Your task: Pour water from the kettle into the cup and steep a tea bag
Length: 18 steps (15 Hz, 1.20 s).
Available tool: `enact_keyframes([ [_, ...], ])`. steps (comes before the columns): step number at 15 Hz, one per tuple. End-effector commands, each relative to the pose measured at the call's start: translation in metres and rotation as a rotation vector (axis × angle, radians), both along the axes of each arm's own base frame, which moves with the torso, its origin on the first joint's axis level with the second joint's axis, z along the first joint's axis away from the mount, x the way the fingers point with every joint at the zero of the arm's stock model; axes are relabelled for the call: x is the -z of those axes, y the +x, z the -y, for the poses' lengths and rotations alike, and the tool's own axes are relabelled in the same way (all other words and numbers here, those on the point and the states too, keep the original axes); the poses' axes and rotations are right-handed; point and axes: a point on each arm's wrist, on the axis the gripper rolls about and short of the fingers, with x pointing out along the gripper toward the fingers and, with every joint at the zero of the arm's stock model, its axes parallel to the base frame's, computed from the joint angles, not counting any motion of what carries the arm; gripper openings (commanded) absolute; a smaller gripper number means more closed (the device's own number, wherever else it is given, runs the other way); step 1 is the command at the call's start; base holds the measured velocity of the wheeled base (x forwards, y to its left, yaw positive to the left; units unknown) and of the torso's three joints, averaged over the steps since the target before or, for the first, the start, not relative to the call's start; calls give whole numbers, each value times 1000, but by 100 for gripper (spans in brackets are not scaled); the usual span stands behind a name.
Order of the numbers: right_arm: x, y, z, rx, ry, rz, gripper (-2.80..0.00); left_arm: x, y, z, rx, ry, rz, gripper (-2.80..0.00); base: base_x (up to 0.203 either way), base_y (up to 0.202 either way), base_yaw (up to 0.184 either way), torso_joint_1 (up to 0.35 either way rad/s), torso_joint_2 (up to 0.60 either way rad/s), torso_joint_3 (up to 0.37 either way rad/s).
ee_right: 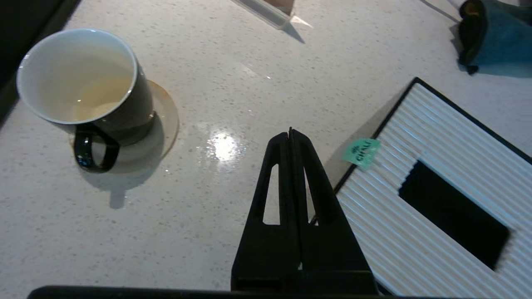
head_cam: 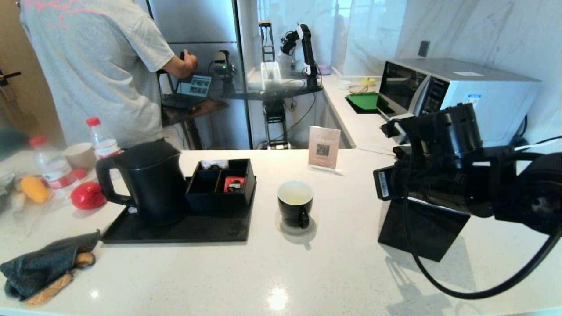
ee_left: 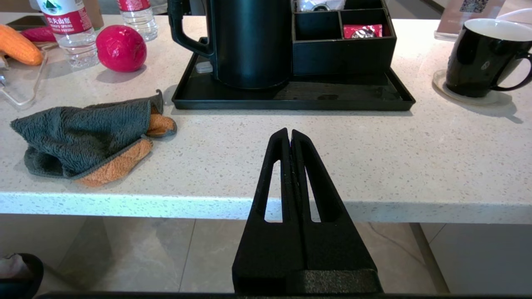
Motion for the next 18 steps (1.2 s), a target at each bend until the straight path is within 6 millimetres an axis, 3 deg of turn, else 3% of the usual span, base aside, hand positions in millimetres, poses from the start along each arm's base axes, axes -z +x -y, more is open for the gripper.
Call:
enact_keyframes([
  [1,-3,-2,2,19,-11,13,-280,0,0,0,-1,-1,1,-280,0,0,0,0,0,0],
  [8,-7,-11,8,26,-34,-5,-280,0,0,0,-1,-1,1,-280,0,0,0,0,0,0],
  [12,-21,-28,18,21,-27,1,-280,0,0,0,-1,-1,1,-280,0,0,0,0,0,0],
  [15,-35,-56,35,24,-6,38,-280,0,0,0,-1,-1,1,-280,0,0,0,0,0,0],
  [18,-48,-100,66,44,32,114,-280,0,0,0,-1,-2,1,-280,0,0,0,0,0,0],
])
